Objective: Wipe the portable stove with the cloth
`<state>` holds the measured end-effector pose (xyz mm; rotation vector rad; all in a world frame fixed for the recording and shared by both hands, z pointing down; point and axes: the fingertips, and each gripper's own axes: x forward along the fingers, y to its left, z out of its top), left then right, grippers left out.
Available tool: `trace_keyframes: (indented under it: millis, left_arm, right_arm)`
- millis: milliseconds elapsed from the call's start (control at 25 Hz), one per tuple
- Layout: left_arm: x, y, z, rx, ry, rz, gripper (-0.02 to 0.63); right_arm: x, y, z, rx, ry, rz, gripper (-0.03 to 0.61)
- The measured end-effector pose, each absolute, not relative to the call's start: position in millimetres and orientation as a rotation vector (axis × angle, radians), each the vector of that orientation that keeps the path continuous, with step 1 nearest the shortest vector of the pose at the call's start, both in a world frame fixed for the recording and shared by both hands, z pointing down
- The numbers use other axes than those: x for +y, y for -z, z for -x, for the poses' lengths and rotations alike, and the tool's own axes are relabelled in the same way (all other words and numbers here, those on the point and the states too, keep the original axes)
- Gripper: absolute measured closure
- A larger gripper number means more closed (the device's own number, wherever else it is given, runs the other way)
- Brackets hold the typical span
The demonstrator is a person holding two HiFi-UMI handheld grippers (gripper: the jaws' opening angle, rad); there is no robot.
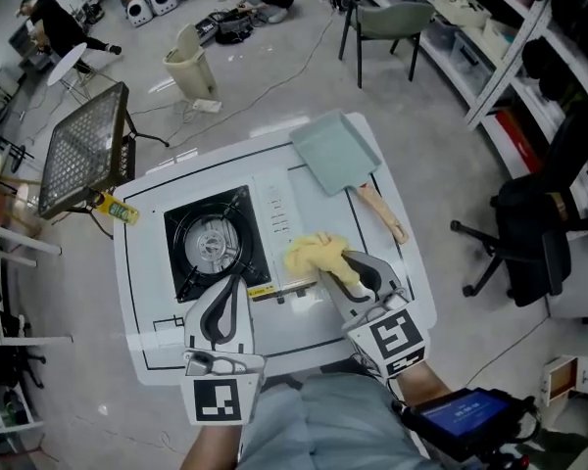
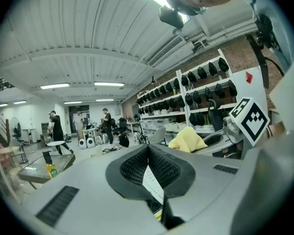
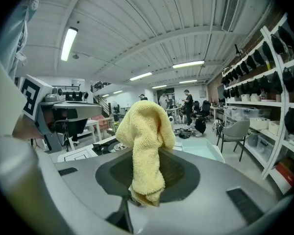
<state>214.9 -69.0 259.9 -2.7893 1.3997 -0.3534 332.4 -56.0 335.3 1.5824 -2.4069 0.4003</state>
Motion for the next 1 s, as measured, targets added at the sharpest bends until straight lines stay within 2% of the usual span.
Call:
trace_keyframes:
  millis: [360, 760, 1000]
  left_arm:
    - [-68.5, -252.4, -202.2, 1.565, 0.343, 2.685, 0.595]
    - [-101.1, -318.6, -166.9, 1.661, 0.496, 2.758, 0.595]
    - [-125.5, -346.9, -151.4, 1.635, 0.567, 2.795, 0.595]
  right_arm:
    - [-61.3, -343.7, -317.7, -2.492, -0.380, -1.398, 0.453]
    - [-58.4, -419.0, -291.9, -2.376, -0.603, -1.284, 0.454]
    - [-85.1, -429.3, -289.4, -2.345, -0.627, -1.311, 0.454]
